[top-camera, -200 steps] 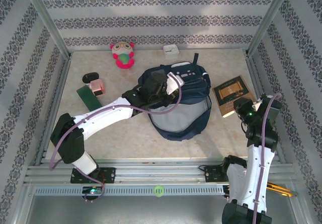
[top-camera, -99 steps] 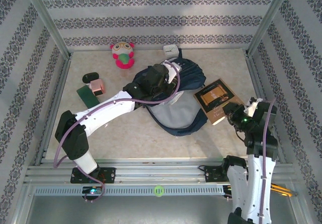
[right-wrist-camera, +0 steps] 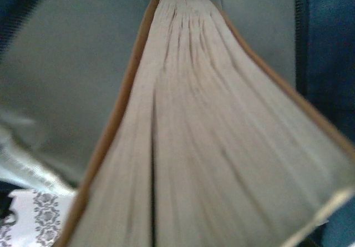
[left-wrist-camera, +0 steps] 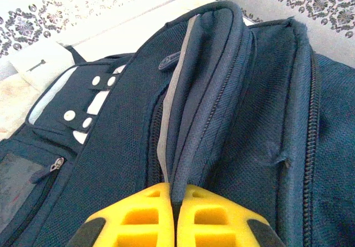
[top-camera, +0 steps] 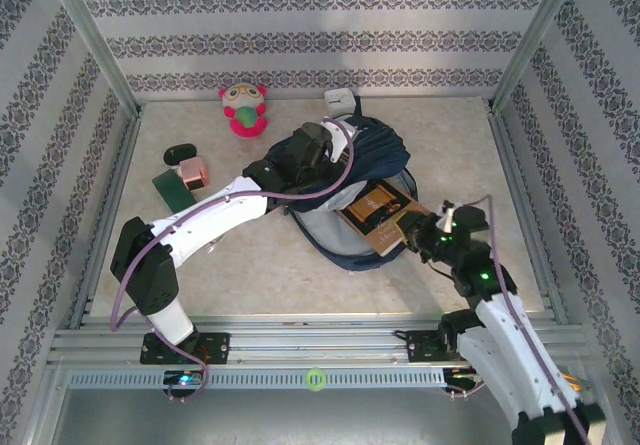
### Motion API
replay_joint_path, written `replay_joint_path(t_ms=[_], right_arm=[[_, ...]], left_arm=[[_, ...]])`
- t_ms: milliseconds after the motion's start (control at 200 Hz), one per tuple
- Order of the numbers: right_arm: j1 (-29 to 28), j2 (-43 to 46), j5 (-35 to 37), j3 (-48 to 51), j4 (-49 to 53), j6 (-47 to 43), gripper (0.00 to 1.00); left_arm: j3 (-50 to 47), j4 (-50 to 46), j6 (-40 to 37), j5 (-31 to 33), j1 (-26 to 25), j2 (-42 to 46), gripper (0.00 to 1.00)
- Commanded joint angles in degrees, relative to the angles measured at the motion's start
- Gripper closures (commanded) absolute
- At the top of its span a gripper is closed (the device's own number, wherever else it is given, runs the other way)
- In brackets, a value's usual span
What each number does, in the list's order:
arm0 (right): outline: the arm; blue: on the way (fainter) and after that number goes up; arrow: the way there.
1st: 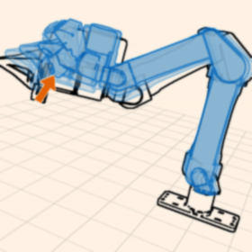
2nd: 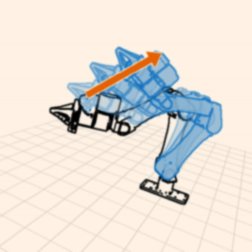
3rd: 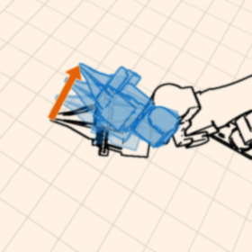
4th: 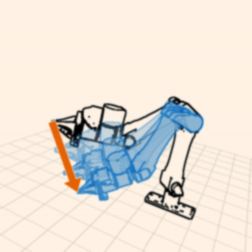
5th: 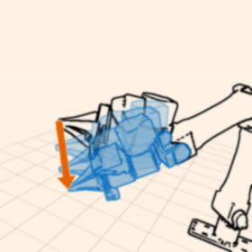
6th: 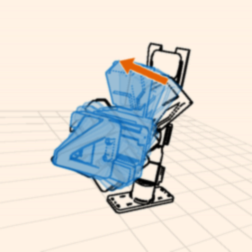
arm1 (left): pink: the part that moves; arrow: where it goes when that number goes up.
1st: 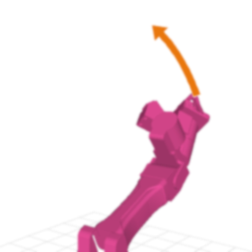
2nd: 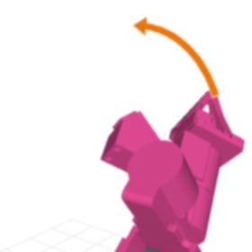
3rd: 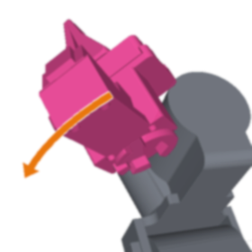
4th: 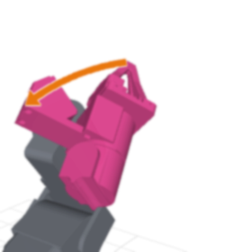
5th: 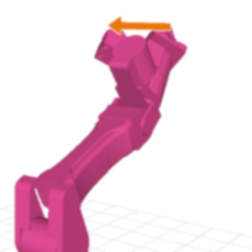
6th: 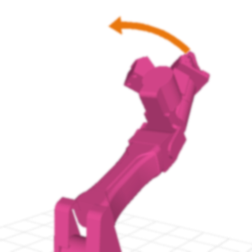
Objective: Pack books, pencil case, and school supplies into a backpack
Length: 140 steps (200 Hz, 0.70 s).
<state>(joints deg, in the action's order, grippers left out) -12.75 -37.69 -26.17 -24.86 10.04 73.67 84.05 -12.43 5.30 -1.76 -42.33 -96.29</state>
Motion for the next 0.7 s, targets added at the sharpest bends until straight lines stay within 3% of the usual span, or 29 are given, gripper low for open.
replay_joint_path(t_ms=[0,80,205,510,695], right_arm=[[-4.73,-6.22,8.29,2.01,-24.77,4.04,1.00],[-7.56,-12.64,13.07,2.93,-34.91,5.15,1.00],[-10.66,-21.72,19.29,0.90,-42.32,3.92,1.00],[-10.90,-44.48,22.21,-6.58,-62.69,6.67,1.00],[-10.48,-55.93,23.36,-12.73,-65.29,8.32,1.00]], left_arm=[[3.95,4.37,2.08,-1.78,0.93,2.14,1.00],[4.00,4.20,1.99,-2.13,0.97,2.50,1.00],[3.80,4.56,2.08,-2.75,1.10,2.61,1.00],[4.46,4.75,1.91,-4.76,1.32,2.90,1.00],[4.28,5.67,1.80,-5.97,1.53,3.73,1.00]])
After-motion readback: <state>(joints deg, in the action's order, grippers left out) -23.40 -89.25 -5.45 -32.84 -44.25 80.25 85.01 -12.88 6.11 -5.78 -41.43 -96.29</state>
